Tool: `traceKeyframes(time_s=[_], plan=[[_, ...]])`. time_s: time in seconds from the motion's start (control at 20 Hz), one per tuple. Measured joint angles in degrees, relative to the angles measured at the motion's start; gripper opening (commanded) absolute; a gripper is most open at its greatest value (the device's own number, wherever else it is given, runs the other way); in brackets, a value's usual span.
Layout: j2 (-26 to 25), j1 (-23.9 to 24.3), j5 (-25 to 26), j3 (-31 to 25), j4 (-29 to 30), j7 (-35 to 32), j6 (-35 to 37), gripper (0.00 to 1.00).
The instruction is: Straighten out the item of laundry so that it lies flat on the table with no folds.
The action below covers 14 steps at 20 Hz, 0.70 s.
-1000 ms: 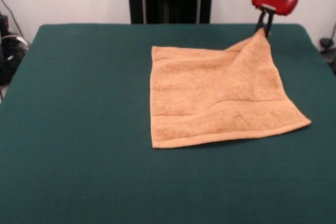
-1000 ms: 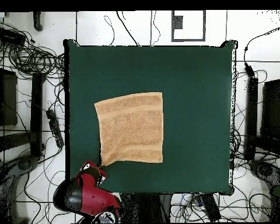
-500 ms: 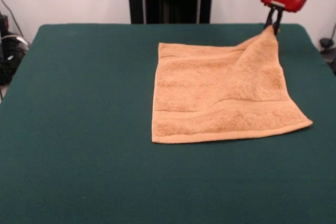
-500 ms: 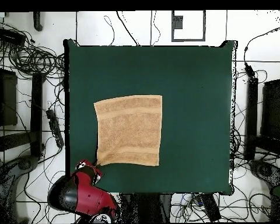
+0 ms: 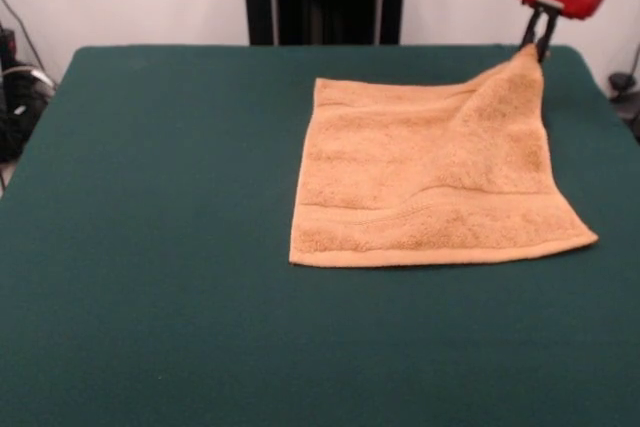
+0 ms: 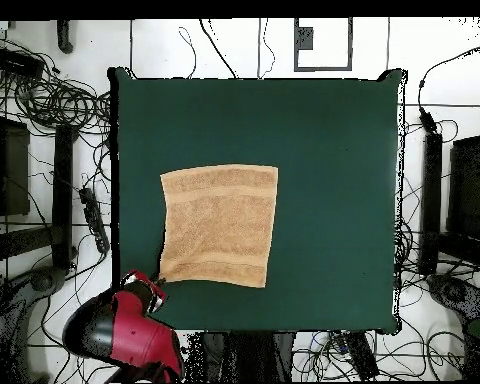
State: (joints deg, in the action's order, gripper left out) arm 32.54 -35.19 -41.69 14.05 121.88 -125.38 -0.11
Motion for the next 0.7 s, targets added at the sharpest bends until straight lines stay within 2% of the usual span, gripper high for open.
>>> traceKeyframes(time_s=[0.35, 0.7], plan=[[-3.48, -3.44, -1.38, 2.74, -5.68, 0.00, 4.10, 0.00], [-6.29, -1.93, -1.54, 2.42, -8.36, 0.00, 4.10, 0.00]])
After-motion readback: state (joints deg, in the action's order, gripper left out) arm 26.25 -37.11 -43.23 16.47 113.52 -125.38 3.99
